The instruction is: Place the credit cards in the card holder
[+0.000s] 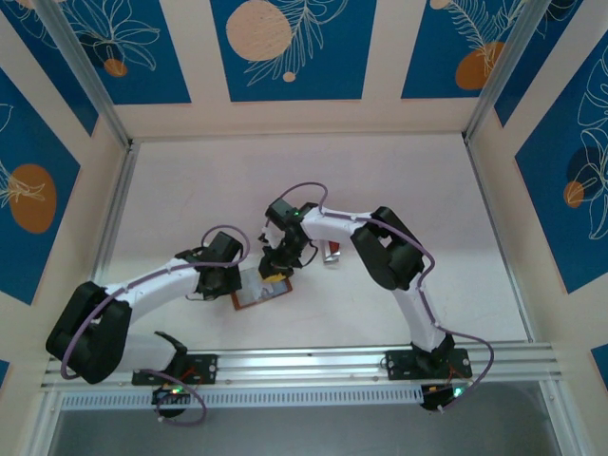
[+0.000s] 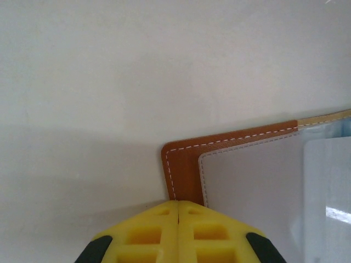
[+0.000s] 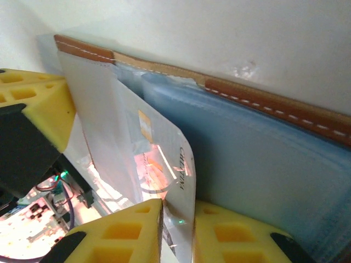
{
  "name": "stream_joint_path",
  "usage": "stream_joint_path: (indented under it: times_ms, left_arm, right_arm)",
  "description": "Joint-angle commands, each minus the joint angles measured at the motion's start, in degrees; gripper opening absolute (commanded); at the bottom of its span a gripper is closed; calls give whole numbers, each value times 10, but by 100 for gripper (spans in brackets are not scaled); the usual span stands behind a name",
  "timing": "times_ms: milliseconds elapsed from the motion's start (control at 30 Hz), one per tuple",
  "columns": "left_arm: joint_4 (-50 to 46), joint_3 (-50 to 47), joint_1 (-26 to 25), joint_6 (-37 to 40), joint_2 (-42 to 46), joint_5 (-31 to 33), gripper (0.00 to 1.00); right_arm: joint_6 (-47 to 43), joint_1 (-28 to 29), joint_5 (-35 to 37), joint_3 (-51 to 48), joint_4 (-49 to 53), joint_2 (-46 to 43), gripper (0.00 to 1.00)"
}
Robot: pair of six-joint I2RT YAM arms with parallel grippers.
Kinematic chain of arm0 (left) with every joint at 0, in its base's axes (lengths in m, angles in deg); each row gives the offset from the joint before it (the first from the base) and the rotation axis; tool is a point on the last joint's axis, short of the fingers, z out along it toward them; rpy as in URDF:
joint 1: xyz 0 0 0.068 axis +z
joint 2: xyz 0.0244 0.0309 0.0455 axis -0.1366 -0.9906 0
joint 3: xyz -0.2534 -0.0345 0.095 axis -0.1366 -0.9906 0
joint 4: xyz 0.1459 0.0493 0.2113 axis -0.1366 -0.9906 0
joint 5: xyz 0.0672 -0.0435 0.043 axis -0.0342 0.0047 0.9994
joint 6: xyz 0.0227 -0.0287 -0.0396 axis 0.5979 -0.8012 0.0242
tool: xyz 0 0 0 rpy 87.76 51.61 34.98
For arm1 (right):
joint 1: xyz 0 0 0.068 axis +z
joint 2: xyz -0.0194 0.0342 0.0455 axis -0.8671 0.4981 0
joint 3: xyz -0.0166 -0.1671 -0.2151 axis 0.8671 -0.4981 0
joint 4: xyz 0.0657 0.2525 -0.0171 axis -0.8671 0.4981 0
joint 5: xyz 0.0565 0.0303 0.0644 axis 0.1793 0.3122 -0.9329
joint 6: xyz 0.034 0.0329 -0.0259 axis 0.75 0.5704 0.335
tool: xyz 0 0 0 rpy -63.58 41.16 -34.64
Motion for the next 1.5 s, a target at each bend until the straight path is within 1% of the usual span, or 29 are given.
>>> stream_joint_path:
  times_ms: [0, 133, 367, 433, 600, 667, 800, 867, 1033, 1133, 1300, 1367, 1400, 1433, 1467]
  left_arm:
    - [-13, -18, -5, 11, -27, 5, 1]
    - [-15, -18, -5, 11, -25, 6, 1]
    - [-11, -19, -6, 10, -30, 5, 1]
    - [-10, -18, -6, 10, -31, 5, 1]
    - [-8, -18, -7, 10, -34, 3, 0]
    - [-7, -18, -8, 9, -35, 2, 1]
    - [-5, -18, -9, 9, -35, 3, 0]
    - [-4, -17, -10, 10, -38, 3, 0]
    - [-3, -19, -10, 8, -37, 3, 1]
    - [-2, -22, -10, 5, -36, 5, 1]
    - [6, -31, -9, -2, -35, 3, 1]
    - [9, -34, -10, -4, -36, 1, 0]
    - [11, -34, -9, -4, -36, 0, 0]
    - [12, -34, -9, -4, -37, 0, 0]
    - [12, -34, -10, -4, -36, -1, 0]
  right_arm:
    - [8, 2, -25, -21, -3, 8, 21]
    - [10, 2, -37, -23, -11, 13, 20]
    - [10, -5, -60, -40, -36, 10, 9]
    - [8, -5, -64, -40, -39, 10, 8]
    - [1, 5, -46, -18, -21, 24, 8]
    - [4, 10, -39, -13, -18, 28, 10]
    - [6, 21, -3, -3, 0, 36, 13]
    - [9, 26, 12, -3, 4, 36, 18]
    - [-1, 24, 18, -20, -8, 1, 28]
    - [-8, 12, 29, -26, 5, -23, 32]
    - [-21, 6, 101, -3, 71, -45, 35]
    - [-22, 8, 117, 8, 83, -46, 31]
    - [-21, 8, 118, 10, 83, -45, 27]
    - [-19, 10, 121, 14, 84, -41, 22]
    - [-18, 11, 126, 23, 89, -33, 14]
